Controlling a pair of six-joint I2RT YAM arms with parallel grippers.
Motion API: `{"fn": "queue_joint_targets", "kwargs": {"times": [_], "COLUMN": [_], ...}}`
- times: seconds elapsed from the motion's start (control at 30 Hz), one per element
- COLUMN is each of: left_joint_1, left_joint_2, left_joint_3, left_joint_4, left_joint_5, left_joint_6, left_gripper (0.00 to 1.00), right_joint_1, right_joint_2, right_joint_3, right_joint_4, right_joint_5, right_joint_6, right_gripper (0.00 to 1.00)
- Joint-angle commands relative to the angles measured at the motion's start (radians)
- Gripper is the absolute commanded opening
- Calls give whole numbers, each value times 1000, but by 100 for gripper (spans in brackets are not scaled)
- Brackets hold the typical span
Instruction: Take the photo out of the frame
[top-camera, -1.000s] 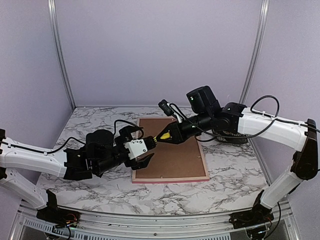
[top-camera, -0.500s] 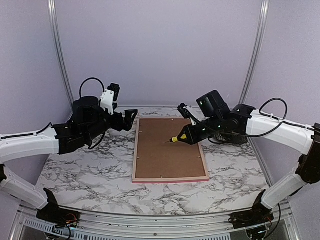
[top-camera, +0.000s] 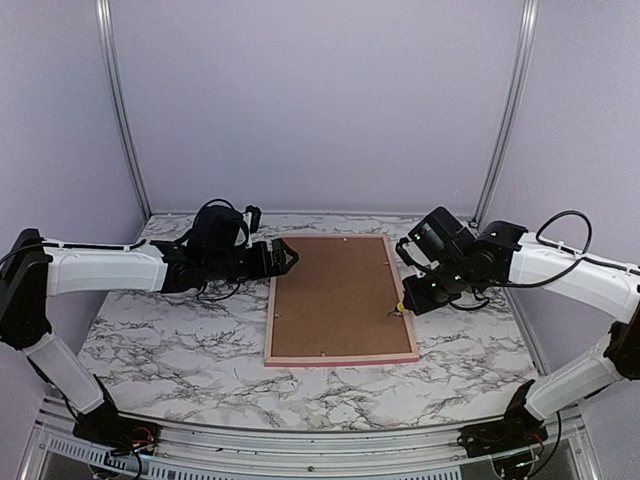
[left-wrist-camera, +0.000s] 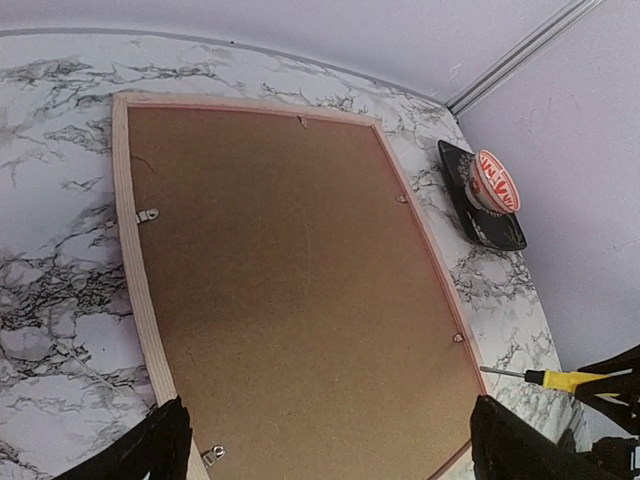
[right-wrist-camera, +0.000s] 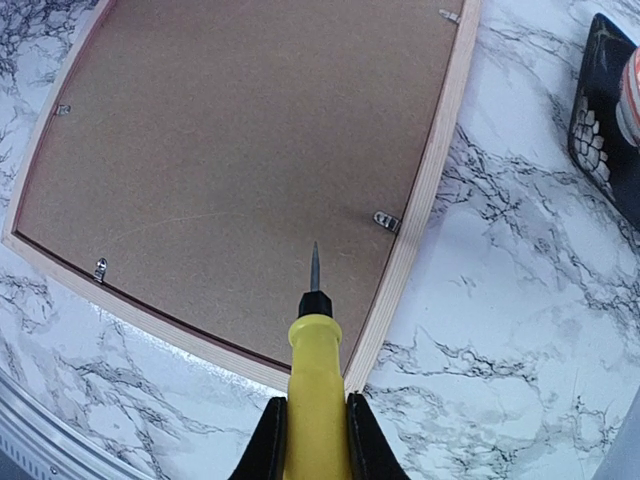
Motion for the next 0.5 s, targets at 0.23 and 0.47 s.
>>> {"fn": "queue_joint_targets", "kwargs": {"times": [0.23,0.47], "left_joint_1": [18,19], "left_joint_2": [111,146], "left_joint_3": [42,56], "left_joint_4": [-21,-44], "left_joint_5": [80,85], "left_joint_6": [-100,-96], "left_gripper": [99,99], "right_joint_1": [-6,-8], "right_joint_2": [-6,46], "right_joint_3": [-14,-3], "right_joint_4": [-66,-9], "right_joint_5": [95,117], "right_joint_6": [75,61], "right_gripper": [0,0]}}
